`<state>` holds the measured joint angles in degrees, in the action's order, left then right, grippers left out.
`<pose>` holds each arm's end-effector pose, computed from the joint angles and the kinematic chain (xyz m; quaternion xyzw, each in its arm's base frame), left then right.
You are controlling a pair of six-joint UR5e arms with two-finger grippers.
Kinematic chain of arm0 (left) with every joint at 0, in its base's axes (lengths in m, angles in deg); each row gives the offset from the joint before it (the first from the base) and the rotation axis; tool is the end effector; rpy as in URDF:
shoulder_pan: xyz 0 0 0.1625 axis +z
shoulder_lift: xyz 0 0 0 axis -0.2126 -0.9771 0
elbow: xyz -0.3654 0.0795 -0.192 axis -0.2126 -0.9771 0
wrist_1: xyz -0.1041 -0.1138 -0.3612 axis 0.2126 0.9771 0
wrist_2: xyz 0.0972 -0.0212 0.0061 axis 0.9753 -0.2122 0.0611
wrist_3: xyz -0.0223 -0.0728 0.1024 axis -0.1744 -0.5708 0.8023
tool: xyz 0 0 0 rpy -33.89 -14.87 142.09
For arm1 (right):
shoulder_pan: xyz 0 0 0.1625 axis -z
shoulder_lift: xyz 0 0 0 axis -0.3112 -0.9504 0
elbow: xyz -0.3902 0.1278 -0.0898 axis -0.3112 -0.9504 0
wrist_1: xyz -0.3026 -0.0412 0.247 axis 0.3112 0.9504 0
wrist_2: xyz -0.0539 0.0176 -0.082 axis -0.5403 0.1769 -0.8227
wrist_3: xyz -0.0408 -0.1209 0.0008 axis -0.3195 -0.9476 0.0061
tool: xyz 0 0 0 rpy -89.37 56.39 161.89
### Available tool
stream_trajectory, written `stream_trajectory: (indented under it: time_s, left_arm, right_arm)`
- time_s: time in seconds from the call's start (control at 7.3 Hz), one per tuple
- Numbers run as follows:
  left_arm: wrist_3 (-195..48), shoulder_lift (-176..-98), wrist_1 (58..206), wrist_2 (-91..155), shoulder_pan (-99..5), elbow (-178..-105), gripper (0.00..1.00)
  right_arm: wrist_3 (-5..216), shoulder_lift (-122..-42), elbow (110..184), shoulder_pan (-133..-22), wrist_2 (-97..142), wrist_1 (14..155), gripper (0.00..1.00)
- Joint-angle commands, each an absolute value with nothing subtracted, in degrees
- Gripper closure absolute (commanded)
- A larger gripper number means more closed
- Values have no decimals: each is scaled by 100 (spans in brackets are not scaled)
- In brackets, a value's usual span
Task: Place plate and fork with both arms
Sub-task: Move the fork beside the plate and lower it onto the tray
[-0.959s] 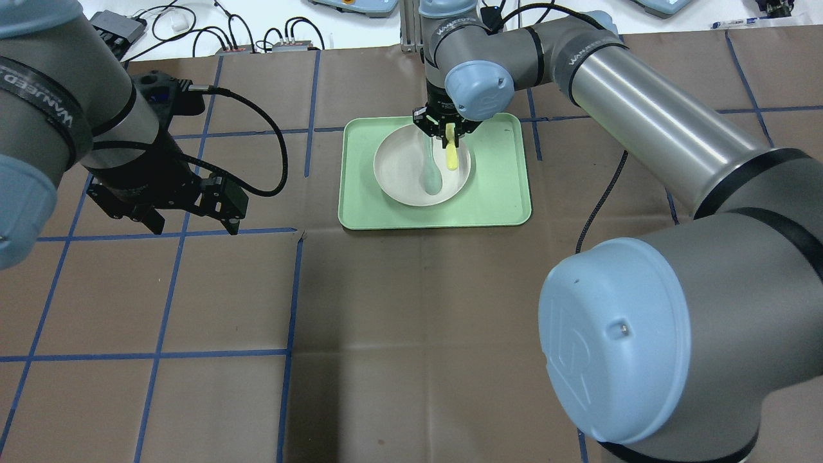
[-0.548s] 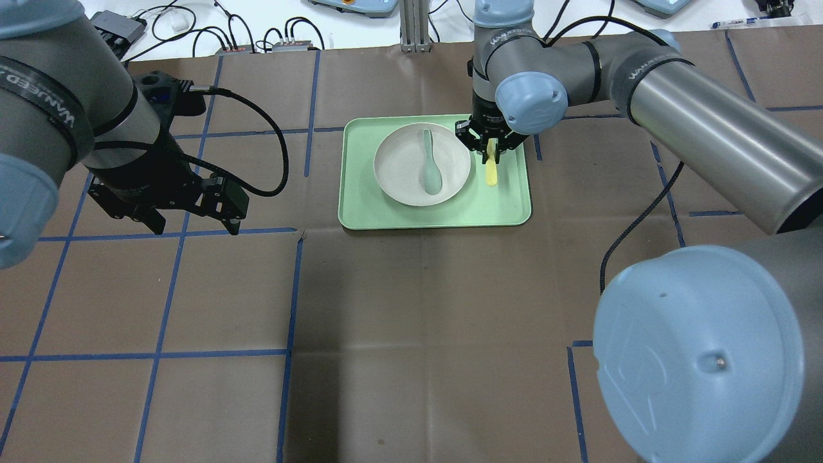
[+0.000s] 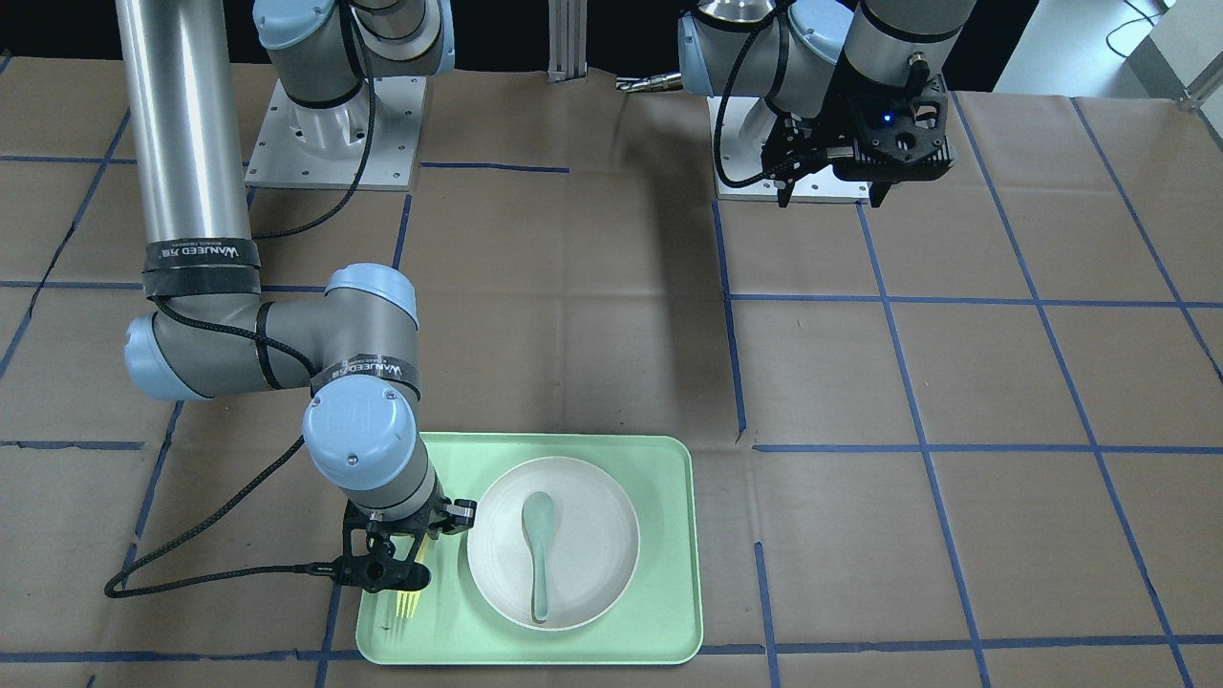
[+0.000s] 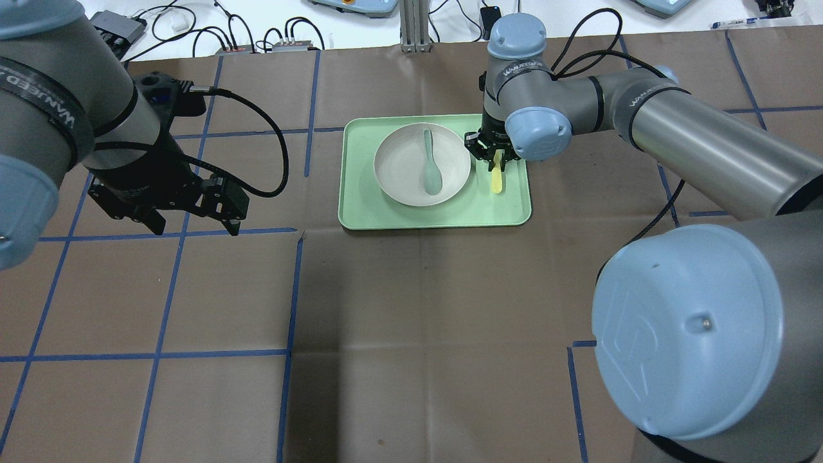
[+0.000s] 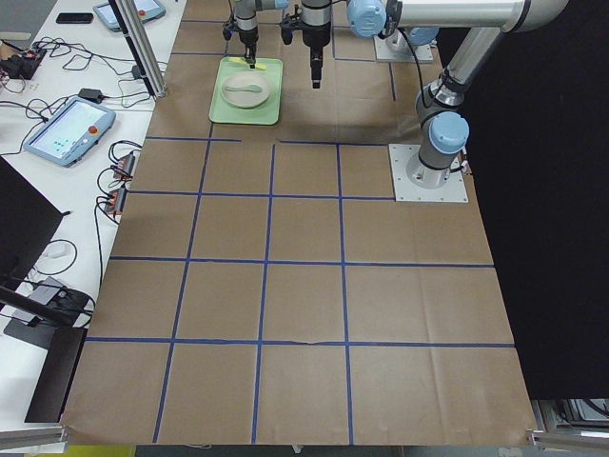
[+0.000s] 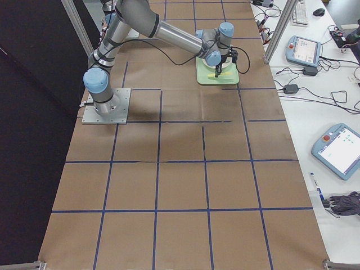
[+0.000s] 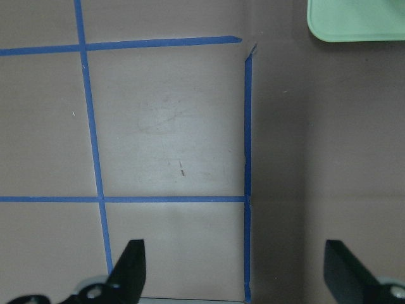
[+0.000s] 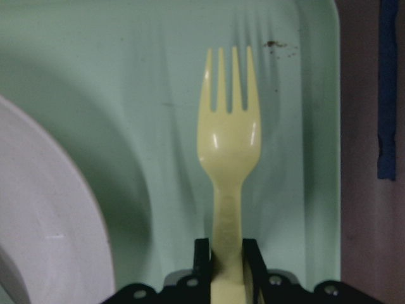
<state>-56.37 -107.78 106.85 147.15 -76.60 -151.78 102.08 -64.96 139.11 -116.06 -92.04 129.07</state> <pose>-0.1175 -0.3961 0.4342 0.0109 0.9991 0.0263 0.0310 0.2209 -0.6422 0.1714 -0.0452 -0.9989 -0.0014 0.0130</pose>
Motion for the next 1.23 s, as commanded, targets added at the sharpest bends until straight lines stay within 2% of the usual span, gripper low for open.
stream_trajectory:
  time_s: [0.0, 0.14, 0.27, 0.68, 1.1]
  left_arm:
    - [-5637, -10777, 10685, 14710, -7659, -15178, 0]
    - [-5637, -10769, 10685, 14710, -7667, -15178, 0]
    - [-5637, -10769, 10685, 14719, -7667, -15178, 0]
    - [-5637, -10777, 10685, 14719, -7659, -15178, 0]
    - [-5637, -10777, 10676, 14719, -7667, -15178, 0]
  right_arm:
    - [10188, -6497, 13893, -11595, -9254, 12913, 72]
    - [10171, -6524, 13893, -11595, -9280, 12904, 24]
    - [10171, -6542, 13893, -11578, -9263, 12878, 0]
    - [10153, -6882, 13945, -11543, -9237, 12712, 0]
    - [9591, -8031, 14427, -11490, -9263, 12334, 0]
